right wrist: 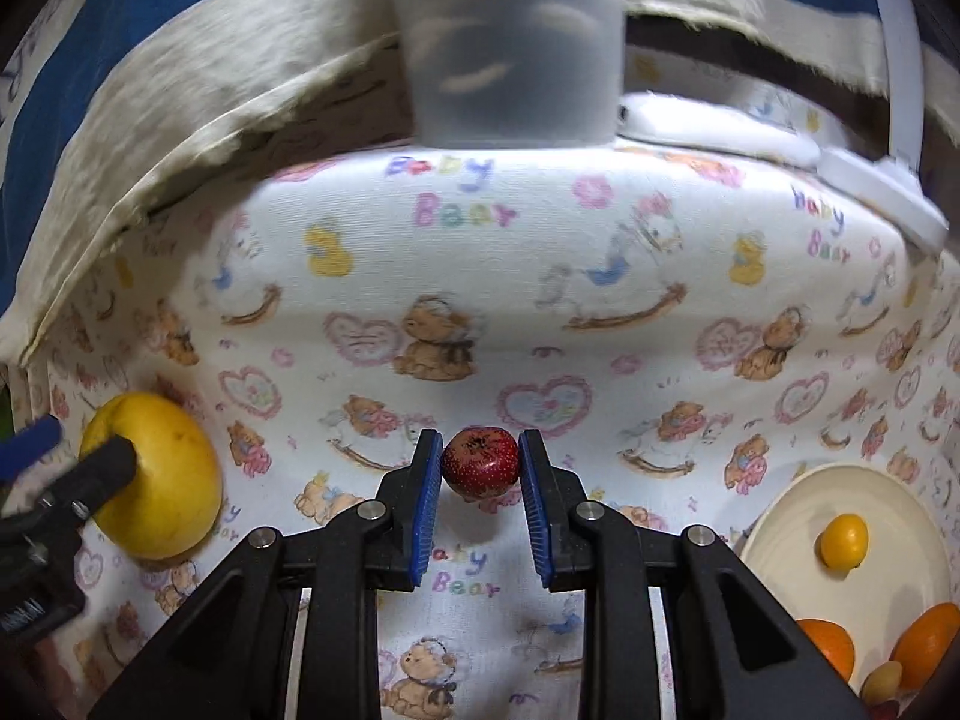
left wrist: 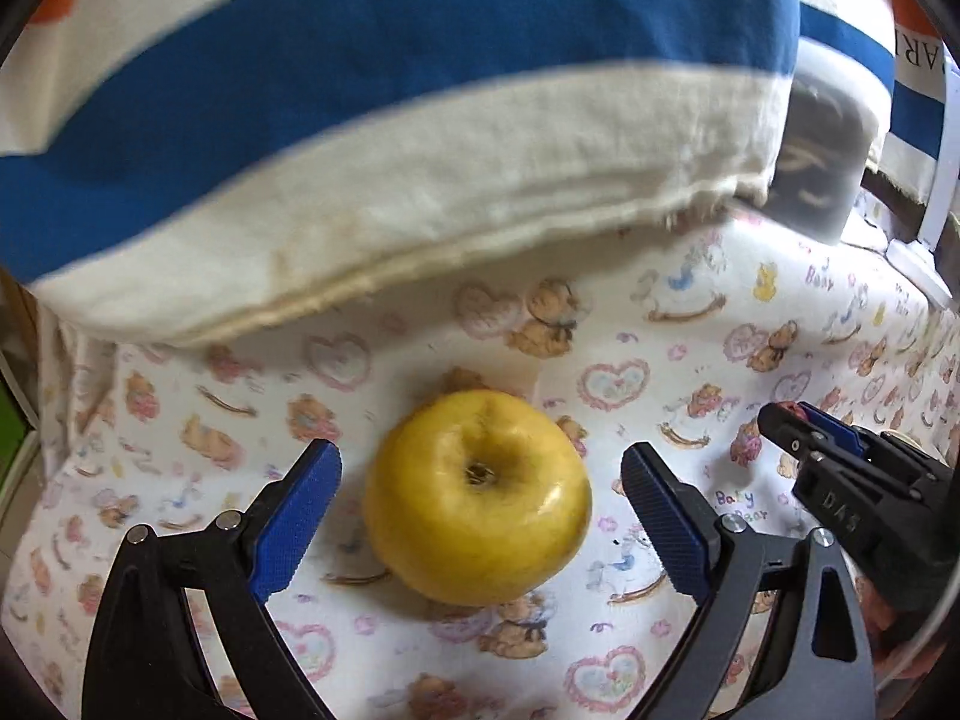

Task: Organize fruits
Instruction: 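Grasp the large yellow apple with the left gripper while the right holds the red fruit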

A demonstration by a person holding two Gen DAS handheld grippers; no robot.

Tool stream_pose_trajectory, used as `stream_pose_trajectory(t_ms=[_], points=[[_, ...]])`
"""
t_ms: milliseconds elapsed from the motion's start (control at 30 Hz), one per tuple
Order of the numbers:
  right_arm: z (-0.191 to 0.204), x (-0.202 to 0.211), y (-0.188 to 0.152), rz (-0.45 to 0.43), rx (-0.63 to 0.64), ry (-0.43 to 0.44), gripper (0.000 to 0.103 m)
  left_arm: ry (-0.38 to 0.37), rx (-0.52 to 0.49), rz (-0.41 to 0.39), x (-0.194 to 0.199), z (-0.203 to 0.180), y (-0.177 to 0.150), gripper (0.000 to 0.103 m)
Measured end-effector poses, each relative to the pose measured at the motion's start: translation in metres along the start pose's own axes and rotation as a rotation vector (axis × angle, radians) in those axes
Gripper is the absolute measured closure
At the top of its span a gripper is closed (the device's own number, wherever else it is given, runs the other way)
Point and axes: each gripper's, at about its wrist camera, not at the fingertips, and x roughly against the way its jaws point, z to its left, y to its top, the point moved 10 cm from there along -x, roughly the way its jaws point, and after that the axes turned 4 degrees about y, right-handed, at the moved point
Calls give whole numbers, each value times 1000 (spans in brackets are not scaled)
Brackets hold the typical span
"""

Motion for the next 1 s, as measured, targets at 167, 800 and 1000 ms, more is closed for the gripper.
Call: stream_pose_trajectory(t_ms=[167,800,1000], points=[[0,-20,-3,44,-20,10,76,-8,-82,1,-6,-8,-6,9],[4,-20,-2,47,-7,9,76,24,-35,97,-34,2,-12,14],[6,-22,-3,42,5,7,76,15,-15,93,-33,0,-14,14]])
